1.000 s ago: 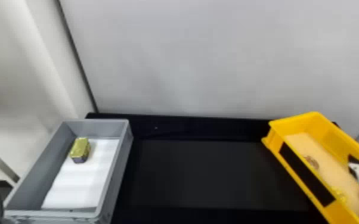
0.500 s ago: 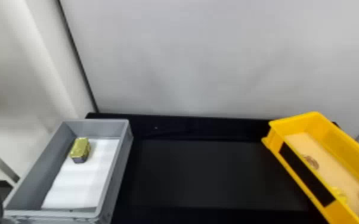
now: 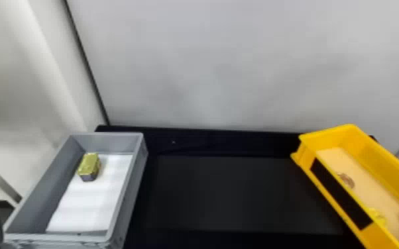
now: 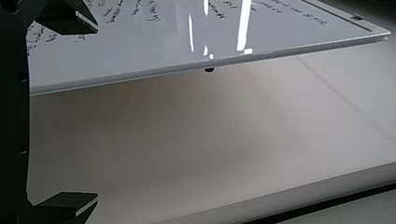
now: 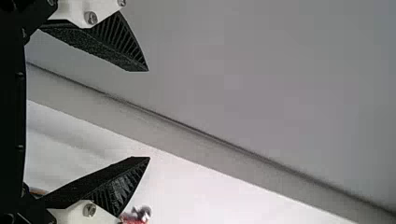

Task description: Pick up the round yellow can and place it in the yellow rectangular box

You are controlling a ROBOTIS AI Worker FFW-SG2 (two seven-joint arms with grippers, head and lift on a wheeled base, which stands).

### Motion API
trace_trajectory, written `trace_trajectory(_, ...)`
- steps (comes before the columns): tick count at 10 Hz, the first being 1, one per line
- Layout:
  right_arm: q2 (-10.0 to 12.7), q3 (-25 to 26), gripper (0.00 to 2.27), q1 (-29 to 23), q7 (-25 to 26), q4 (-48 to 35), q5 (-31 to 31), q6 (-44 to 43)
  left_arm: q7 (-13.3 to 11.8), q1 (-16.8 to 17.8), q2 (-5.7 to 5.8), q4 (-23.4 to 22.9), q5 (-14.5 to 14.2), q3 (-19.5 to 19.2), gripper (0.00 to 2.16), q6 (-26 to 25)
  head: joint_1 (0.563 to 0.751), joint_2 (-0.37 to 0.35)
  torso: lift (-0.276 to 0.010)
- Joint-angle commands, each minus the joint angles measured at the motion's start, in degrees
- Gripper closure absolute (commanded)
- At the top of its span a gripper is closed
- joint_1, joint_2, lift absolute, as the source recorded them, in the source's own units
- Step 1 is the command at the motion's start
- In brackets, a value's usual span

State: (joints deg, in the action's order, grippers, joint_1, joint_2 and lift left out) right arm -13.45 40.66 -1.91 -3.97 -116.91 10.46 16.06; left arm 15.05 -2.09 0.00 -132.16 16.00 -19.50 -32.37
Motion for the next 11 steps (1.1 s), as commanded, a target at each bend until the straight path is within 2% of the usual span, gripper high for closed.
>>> trace_trajectory(1, -0.17, 1.35, 0.13, 0.24, 8.02, -2.98, -4.83, -5.78, 0.08, -0.1, -0.15, -0.12, 0.0, -0.2, 0.03, 0.02, 0.694, 0.014, -0.061)
trace_trajectory(5, -3.42, 3.72, 0.13, 0.85, 13.55, -9.22, -10.73, -5.86, 0.16, -0.28, -0.15, -0.29, 0.0, -0.29, 0.03, 0.02, 0.694, 0.014, -0.061)
trace_trajectory(9, -5.89, 4.34, 0.13, 1.2, 13.99, -15.37, -14.33, 2.31, 1.13, -0.81, -0.15, -1.17, 0.0, -0.55, 0.03, 0.45, 0.694, 0.014, -0.061)
trace_trajectory(11, -6.32, 5.13, 0.15, 1.73, 14.08, -17.57, -15.38, 8.64, 1.22, -0.98, -0.15, -1.35, 0.0, -0.64, 0.03, 0.37, 0.694, 0.014, -0.061)
